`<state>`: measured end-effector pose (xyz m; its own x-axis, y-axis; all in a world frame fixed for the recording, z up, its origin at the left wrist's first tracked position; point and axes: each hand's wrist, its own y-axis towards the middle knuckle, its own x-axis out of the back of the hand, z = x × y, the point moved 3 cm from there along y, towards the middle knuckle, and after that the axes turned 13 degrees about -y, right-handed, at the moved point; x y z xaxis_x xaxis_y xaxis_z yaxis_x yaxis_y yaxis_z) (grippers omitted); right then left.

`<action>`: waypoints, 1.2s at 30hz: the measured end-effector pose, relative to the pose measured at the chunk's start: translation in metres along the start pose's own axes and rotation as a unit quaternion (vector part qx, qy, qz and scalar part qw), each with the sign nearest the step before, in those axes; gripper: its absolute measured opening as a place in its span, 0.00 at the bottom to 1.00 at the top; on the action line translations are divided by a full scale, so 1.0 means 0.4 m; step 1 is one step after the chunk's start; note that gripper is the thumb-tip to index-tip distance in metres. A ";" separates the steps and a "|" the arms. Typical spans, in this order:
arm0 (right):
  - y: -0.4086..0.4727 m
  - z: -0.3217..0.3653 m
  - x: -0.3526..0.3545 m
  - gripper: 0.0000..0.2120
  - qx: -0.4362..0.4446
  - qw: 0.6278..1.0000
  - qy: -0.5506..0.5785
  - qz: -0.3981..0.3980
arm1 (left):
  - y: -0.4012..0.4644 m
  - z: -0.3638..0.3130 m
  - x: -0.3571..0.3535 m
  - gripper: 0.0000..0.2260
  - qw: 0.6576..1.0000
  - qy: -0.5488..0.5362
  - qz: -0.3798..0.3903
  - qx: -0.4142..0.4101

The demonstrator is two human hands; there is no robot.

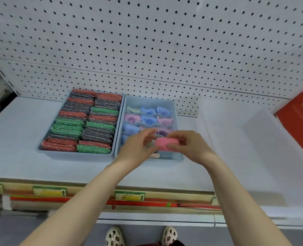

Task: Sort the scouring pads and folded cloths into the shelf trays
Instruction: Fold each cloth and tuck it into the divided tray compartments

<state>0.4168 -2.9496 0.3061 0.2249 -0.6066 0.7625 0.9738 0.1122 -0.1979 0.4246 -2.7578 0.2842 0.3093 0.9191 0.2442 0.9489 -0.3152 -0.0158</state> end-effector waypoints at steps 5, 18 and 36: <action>0.015 -0.013 -0.017 0.09 0.053 0.973 -0.225 -0.021 | -0.029 0.070 0.005 0.11 0.967 0.243 0.009 -0.078; 0.067 0.004 -0.070 0.13 0.120 0.886 -0.448 0.016 | -0.034 0.092 -0.010 0.12 0.946 0.301 -0.011 -0.124; 0.101 0.018 -0.109 0.07 0.104 0.867 -0.479 0.083 | -0.024 0.098 -0.010 0.12 0.948 0.301 -0.014 -0.103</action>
<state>0.4464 -2.9129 0.2693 0.1914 0.3539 0.9155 0.8878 0.3352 -0.3152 0.4168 -2.7493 0.2454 0.1337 0.6450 0.7524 0.9048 -0.3892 0.1729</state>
